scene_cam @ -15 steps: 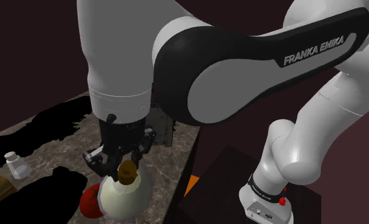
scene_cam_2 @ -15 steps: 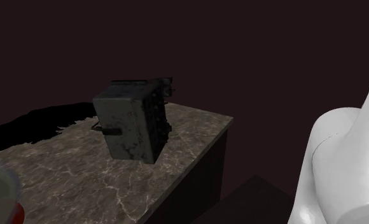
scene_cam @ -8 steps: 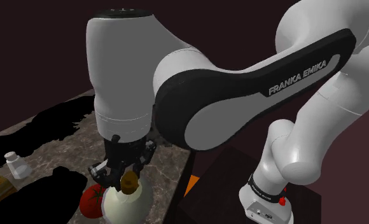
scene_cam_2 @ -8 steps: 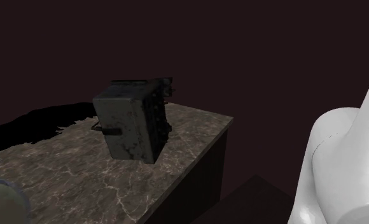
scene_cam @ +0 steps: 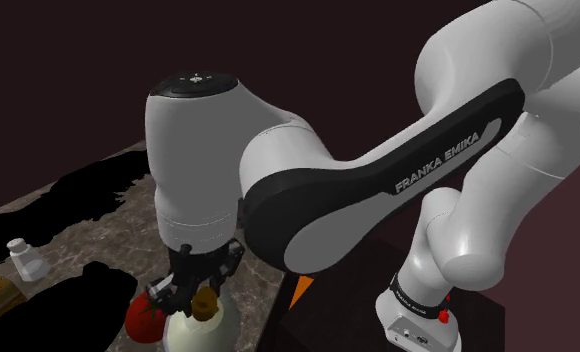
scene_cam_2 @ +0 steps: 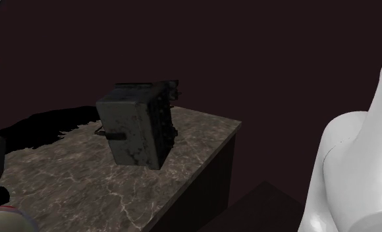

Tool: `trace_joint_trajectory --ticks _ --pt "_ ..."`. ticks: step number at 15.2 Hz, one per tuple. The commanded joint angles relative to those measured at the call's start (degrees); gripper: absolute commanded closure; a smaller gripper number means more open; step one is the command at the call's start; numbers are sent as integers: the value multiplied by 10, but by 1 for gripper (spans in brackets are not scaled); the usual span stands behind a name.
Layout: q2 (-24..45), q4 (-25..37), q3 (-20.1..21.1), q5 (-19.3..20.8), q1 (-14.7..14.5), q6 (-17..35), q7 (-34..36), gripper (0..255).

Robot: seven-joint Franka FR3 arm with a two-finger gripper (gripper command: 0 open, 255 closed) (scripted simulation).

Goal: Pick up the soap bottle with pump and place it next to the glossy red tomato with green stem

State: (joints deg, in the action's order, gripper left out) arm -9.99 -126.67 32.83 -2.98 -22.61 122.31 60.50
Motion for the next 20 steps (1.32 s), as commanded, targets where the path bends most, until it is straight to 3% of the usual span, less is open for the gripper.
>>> trace_joint_trajectory --ticks 1,9,17,18,20 --pt "4 -10 2 2 0 14 2 255" --pt "36 -46 10 22 2 77 20 255" --pt "38 -47 10 24 2 81 21 255" --pt "38 -47 10 24 2 81 21 0" --pt "38 -47 10 24 2 81 21 0"
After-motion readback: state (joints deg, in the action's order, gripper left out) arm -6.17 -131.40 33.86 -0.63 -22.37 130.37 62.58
